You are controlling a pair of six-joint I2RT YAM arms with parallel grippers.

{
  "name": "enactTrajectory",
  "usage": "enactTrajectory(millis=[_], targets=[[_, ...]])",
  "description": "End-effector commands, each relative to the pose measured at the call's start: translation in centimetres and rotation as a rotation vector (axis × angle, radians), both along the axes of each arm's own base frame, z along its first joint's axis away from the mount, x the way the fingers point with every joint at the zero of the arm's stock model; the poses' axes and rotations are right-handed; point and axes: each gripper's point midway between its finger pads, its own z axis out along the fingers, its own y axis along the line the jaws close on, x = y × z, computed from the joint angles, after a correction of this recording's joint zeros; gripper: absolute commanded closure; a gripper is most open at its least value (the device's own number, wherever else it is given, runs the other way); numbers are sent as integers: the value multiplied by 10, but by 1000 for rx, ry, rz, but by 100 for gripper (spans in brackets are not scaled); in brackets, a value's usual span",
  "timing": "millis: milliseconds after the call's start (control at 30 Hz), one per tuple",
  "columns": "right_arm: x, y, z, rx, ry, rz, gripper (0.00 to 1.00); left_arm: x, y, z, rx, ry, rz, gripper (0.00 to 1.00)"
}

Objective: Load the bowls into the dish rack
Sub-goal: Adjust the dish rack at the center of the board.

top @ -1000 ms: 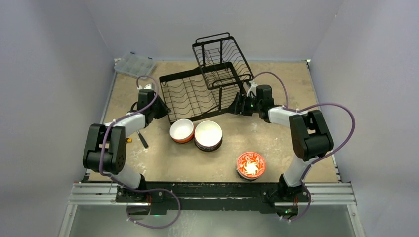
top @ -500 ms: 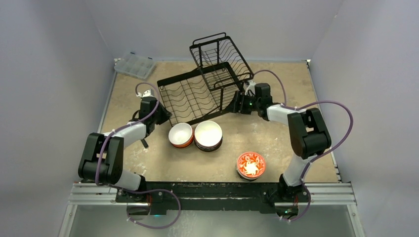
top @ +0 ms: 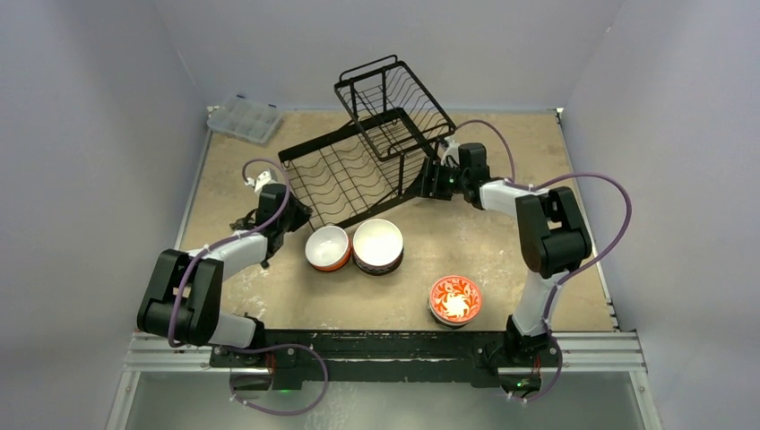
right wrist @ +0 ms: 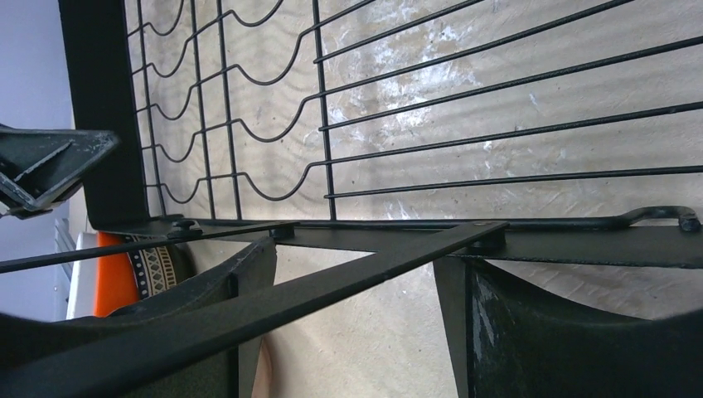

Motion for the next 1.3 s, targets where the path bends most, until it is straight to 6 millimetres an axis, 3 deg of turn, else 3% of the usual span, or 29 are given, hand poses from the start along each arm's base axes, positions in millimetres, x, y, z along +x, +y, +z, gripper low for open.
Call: enactTrajectory(millis=[0, 767, 833, 1000, 1267], targets=[[25, 11, 23, 16, -86, 10, 29, -40, -83, 16, -264, 31, -306, 100], [49, 47, 22, 15, -90, 72, 27, -74, -115, 13, -305, 46, -461, 100], [52, 46, 23, -3, -97, 62, 25, -75, -115, 12, -294, 50, -465, 93], [53, 36, 26, -53, -124, 15, 19, -75, -110, 12, -259, 49, -459, 65], [33, 21, 21, -72, -138, -37, 12, -67, -96, 12, -147, 57, -429, 26]])
